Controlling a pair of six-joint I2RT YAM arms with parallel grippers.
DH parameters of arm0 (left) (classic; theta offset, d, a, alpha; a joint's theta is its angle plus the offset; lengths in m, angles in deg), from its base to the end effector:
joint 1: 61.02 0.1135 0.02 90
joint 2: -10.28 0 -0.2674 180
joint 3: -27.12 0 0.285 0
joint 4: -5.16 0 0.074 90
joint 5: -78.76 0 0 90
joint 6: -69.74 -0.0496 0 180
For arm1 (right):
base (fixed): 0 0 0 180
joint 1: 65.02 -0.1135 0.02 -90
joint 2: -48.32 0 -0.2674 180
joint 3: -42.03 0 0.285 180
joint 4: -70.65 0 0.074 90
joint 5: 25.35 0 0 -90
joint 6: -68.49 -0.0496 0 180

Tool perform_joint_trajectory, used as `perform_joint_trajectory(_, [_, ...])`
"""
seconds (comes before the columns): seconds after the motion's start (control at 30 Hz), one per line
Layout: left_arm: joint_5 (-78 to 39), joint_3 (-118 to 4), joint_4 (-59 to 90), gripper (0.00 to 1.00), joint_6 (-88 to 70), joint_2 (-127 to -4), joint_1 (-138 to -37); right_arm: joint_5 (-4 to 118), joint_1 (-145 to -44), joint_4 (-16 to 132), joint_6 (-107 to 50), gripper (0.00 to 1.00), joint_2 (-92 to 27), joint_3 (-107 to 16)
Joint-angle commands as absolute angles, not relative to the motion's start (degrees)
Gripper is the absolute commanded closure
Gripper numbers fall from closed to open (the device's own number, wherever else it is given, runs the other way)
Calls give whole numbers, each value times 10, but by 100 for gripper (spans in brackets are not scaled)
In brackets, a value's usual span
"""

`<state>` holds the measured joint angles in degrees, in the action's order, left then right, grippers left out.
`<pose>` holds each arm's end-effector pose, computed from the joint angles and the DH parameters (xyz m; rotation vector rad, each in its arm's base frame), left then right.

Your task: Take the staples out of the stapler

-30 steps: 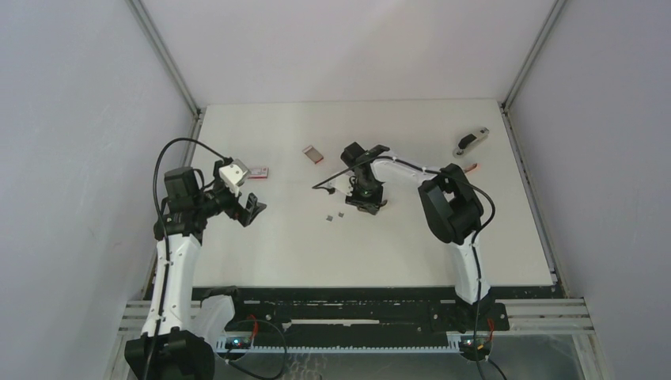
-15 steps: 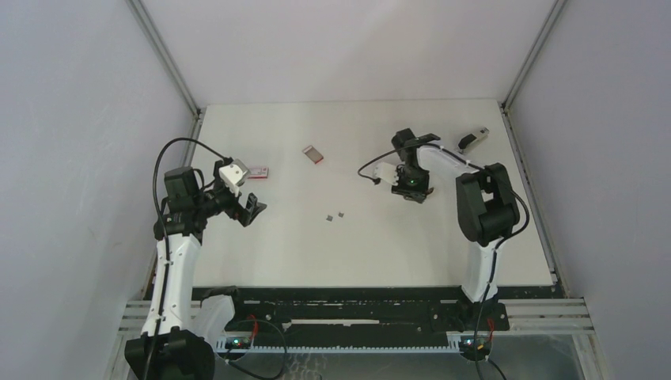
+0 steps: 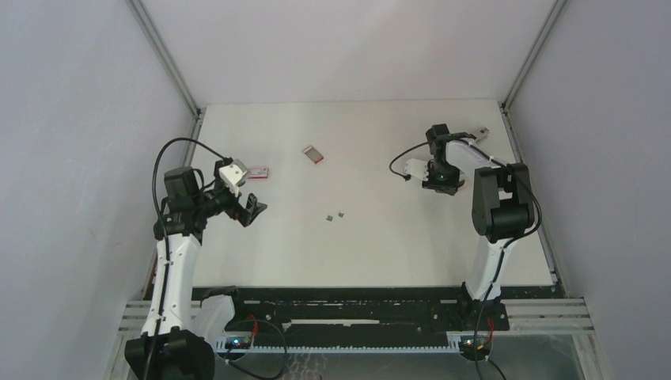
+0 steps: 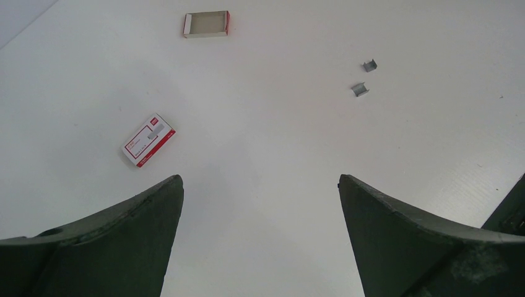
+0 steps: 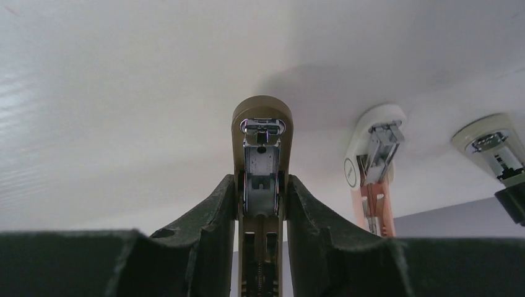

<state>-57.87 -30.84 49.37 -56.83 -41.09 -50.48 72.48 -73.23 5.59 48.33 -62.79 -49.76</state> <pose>0.2246 0.0051 0.2891 0.8554 1.8358 -0.3933 0.3942 0.0500 0.1461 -1.9542 2.4277 -0.2615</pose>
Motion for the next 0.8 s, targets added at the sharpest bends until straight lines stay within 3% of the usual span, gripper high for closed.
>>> perform_joint_trajectory(0.0, [-595, -298, 482, 0, -570, -410, -499, 744, -706, 81, 528, 78, -615, -493])
perform_joint_trajectory(0.77, [-592, -300, 486, 0, -571, -420, -499, 758, -664, 145, 607, 75, -637, -470])
